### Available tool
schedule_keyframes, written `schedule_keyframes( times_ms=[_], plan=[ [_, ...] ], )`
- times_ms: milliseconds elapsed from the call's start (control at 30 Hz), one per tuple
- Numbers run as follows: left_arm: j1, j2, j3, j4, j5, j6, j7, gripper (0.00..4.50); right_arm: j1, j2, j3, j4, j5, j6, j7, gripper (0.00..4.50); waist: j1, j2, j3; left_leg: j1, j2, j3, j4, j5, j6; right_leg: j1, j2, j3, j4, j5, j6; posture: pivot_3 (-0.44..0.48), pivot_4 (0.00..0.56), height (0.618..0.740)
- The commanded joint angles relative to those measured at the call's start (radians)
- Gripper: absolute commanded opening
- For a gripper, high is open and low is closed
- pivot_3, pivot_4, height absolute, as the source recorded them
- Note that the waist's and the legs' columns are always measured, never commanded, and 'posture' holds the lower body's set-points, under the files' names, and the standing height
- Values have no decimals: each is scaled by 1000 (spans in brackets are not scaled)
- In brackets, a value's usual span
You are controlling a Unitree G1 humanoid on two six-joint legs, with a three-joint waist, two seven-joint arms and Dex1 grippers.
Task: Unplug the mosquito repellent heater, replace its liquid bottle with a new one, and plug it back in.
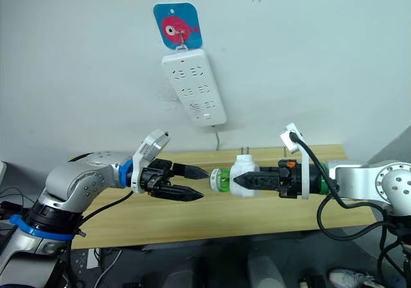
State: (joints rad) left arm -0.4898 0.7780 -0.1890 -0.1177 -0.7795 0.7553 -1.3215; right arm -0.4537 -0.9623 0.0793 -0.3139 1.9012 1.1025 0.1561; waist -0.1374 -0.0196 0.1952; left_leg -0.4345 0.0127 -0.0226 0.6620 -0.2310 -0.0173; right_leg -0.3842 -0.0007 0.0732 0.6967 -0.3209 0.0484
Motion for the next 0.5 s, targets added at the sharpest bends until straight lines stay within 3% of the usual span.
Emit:
schedule_keyframes(
  times_ms=[33,100,233,333,500],
  plan=[
    [44,30,8,-41,59,-76,-50,4446,-16,4,-36,-1,39,-16,-10,3039,0,0,0,0,0,0,0,0,0,0,0,0,0,0,0,-187,177,740],
    [80,13,9,-35,133,-188,-39,4446,-17,5,-39,3,42,-15,-13,3039,1,0,0,0,0,0,-1,0,0,0,-1,0,-1,0,0,-187,178,740],
    [147,-147,49,10,325,-648,59,4446,-14,7,-41,2,46,-14,-19,3039,7,0,0,0,-1,1,0,0,0,0,-3,1,-1,0,0,-188,179,740],
    [172,-256,73,24,385,-902,87,4446,-11,8,-38,1,53,-11,-22,3039,19,-1,1,0,-1,1,1,0,0,1,-4,1,-1,0,0,-187,179,740],
    [187,-318,71,21,398,-1056,91,4446,-9,0,-32,2,68,-3,-24,3039,23,-1,1,0,-1,2,0,0,0,0,-4,1,-1,0,0,-187,182,740]
  ],
)
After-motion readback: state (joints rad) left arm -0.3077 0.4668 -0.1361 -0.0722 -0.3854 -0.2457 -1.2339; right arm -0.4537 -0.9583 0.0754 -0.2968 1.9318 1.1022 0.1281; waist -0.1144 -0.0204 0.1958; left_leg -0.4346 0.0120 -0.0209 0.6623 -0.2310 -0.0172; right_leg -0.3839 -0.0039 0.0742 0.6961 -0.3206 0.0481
